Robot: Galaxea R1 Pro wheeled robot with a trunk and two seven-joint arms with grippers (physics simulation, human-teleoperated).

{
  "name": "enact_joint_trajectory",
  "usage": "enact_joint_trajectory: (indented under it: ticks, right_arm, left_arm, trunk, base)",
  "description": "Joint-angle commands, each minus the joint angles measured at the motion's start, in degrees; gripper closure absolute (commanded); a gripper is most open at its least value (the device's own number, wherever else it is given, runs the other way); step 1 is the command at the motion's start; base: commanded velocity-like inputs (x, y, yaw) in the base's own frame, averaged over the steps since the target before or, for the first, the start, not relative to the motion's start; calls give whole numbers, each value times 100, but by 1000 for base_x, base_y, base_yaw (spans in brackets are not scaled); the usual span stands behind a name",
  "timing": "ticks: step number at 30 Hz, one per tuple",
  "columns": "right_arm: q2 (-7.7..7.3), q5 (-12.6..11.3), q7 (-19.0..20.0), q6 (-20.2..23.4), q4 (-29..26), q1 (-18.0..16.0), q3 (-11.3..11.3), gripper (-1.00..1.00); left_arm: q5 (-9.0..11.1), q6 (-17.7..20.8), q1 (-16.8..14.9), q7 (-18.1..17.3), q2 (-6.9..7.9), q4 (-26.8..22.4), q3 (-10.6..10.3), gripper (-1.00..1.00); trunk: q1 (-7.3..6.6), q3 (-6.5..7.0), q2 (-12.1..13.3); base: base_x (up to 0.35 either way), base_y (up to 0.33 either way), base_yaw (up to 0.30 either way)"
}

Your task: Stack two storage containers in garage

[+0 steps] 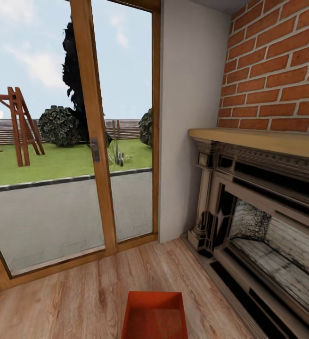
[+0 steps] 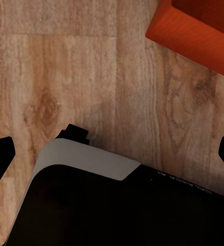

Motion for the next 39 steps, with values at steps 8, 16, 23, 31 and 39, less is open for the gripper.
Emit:
enact_joint_trajectory:
  ticks: [8,16,23,31,39]
  right_arm:
    - [1,-45,20,-30,17,-7,55,-100]
    - [12,-44,20,-30,14,-7,57,-100]
    - [48,-50,18,-20,19,-7,57,-100]
    - [41,-46,21,-13,19,-7,56,-100]
    - [39,-47,23,-5,21,-7,57,-100]
  left_arm:
    - [42,-15,-4,21,-9,1,-49,-100]
    - [40,-15,-3,21,-10,1,-49,-100]
    - [40,-15,-3,18,1,1,-47,-100]
    - [33,-15,-3,15,4,1,-48,-100]
    - [33,-13,-3,19,8,1,-47,-100]
  trunk:
    - [0,-7,-4]
    - [0,-7,-4]
    - [0,-7,-4]
    - [0,-54,-4]
    - [0,-127,-4]
  base:
    - [0,0,0]
    - [0,0,0]
    - [0,0,0]
    - [0,0,0]
    - [0,0,0]
